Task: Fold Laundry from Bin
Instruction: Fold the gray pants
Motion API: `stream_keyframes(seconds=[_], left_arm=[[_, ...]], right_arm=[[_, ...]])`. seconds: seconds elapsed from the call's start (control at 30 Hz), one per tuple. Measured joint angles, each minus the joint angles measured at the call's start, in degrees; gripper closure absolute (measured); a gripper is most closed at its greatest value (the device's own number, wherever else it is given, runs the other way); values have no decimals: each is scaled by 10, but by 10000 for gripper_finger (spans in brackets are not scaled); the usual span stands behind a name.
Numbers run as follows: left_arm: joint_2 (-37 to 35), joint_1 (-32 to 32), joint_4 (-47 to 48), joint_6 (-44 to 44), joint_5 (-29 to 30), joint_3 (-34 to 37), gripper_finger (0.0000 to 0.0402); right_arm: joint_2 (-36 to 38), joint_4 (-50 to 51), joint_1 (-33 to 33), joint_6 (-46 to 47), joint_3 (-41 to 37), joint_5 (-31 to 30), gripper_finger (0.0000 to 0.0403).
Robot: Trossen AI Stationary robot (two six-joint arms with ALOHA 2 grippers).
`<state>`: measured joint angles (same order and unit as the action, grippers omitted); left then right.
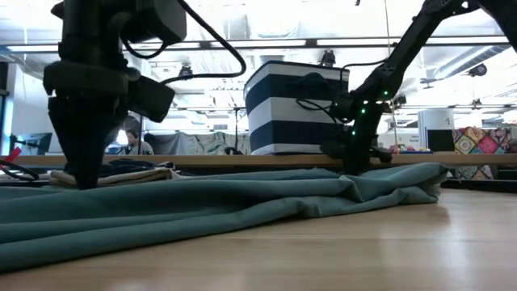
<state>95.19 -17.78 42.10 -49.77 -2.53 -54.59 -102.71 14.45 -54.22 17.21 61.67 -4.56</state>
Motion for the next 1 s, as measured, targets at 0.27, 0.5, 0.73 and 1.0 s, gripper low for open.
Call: stream_keyframes(seconds=[0.27,0.5,0.73,1.0], left_arm=[[-72,10,69,9,9,-36,276],[-164,-28,68,10,4,-31,276],[-162,-110,3,10,4,-18,276],[-95,-232,-122,-3,6,-7,276]], right_arm=[[90,14,-4,-57,-3,-5,390],[233,36,76,-87,-70,57,390],[352,55,308,27,-150,57,390],[336,89,631,381,-142,-74,390]])
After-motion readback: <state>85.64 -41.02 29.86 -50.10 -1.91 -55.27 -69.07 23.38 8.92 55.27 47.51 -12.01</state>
